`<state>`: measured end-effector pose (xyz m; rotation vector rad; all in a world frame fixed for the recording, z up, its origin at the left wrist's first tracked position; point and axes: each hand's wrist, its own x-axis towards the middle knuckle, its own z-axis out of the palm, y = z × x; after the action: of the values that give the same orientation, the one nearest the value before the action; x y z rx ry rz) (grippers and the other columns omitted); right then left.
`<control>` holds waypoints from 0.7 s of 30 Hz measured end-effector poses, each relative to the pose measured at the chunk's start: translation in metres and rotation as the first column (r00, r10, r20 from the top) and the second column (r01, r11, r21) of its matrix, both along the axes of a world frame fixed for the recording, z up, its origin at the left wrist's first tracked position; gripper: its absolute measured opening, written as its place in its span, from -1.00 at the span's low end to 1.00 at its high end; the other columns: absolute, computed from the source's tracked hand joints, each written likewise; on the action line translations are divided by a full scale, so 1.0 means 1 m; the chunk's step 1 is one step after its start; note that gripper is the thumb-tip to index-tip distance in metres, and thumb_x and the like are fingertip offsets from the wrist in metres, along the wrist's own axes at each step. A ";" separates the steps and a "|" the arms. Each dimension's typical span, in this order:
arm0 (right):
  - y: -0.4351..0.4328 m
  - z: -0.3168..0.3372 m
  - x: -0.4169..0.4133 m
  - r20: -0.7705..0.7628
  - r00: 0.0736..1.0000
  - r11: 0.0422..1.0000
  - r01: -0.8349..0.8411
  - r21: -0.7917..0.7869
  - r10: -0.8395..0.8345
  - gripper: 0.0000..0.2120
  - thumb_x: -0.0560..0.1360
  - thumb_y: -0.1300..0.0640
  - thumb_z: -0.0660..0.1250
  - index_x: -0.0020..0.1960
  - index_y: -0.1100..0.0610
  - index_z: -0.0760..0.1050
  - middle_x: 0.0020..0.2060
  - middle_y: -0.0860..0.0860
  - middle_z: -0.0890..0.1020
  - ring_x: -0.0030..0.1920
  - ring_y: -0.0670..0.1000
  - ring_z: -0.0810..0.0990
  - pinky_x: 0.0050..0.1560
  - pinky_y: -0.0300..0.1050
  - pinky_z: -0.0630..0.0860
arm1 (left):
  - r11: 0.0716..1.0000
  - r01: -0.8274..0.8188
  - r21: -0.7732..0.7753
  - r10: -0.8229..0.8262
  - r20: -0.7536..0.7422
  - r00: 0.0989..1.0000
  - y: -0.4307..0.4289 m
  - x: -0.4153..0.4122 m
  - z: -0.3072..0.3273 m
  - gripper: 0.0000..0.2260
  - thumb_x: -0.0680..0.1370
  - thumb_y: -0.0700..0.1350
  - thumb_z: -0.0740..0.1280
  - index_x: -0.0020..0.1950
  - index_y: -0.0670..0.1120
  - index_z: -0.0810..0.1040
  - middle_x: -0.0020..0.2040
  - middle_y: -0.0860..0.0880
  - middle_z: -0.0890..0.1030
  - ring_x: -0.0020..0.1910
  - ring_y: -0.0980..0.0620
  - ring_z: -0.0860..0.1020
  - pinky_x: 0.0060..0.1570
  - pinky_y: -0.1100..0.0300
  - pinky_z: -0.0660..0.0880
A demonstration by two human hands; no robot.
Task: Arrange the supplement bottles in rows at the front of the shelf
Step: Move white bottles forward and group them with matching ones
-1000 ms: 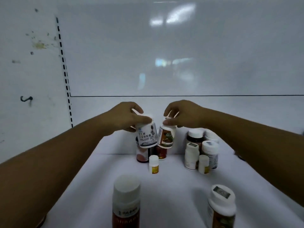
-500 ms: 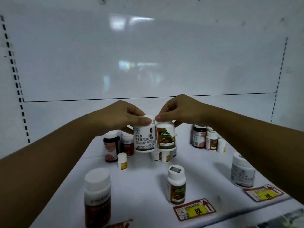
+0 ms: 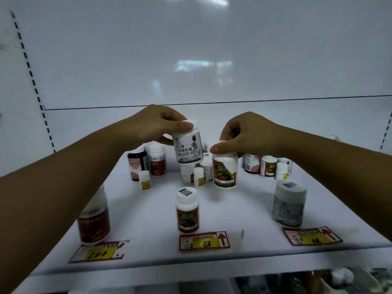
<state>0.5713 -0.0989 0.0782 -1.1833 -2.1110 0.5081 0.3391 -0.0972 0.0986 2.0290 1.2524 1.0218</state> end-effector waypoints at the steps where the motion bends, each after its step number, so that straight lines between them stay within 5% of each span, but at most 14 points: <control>1: 0.001 -0.007 0.001 0.039 0.999 1.000 0.000 -0.010 0.001 -0.62 0.18 -0.13 0.53 -0.20 0.14 0.60 -0.32 -0.01 0.66 -0.39 -0.13 0.62 -0.45 -0.32 0.50 | 0.999 -0.041 0.014 0.041 -0.004 0.999 0.001 0.002 -0.004 -0.74 0.32 0.03 0.49 -0.04 0.00 0.63 -0.12 0.06 0.69 -0.15 0.14 0.66 -0.34 0.38 0.54; 8: 0.004 -0.047 -0.014 0.259 0.965 0.999 -0.051 0.012 0.047 -0.57 0.19 -0.21 0.51 -0.15 0.10 0.61 -0.26 -0.06 0.63 -0.28 -0.12 0.54 -0.35 -0.25 0.44 | 0.989 -0.141 0.037 0.142 -0.026 0.990 -0.003 0.009 -0.014 -0.79 0.37 0.02 0.47 -0.03 0.02 0.61 -0.02 0.05 0.64 -0.12 0.13 0.63 -0.33 0.38 0.55; 16: 0.005 -0.074 -0.028 0.336 0.941 1.000 -0.016 -0.025 0.023 -0.58 0.16 -0.27 0.49 -0.18 0.01 0.54 -0.32 -0.13 0.56 -0.30 -0.13 0.50 -0.39 -0.25 0.38 | 0.997 -0.080 0.005 0.080 -0.053 0.995 0.006 0.011 -0.024 -0.85 0.38 0.03 0.46 -0.11 0.07 0.59 -0.08 0.10 0.63 -0.24 0.26 0.64 -0.40 0.41 0.51; 21: -0.005 -0.077 -0.023 0.347 0.938 1.000 0.013 -0.023 -0.004 -0.53 0.18 -0.33 0.44 -0.12 -0.01 0.50 -0.29 -0.14 0.54 -0.29 -0.15 0.48 -0.38 -0.26 0.35 | 0.999 -0.035 -0.009 0.035 -0.045 0.998 0.015 0.012 -0.023 -0.84 0.38 0.04 0.46 -0.11 0.03 0.59 -0.08 0.06 0.64 -0.16 0.14 0.63 -0.36 0.36 0.56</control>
<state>0.5478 -0.1037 0.0017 -1.3783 -2.3988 0.3397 0.3511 -0.0823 0.0755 2.0395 1.3178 0.9893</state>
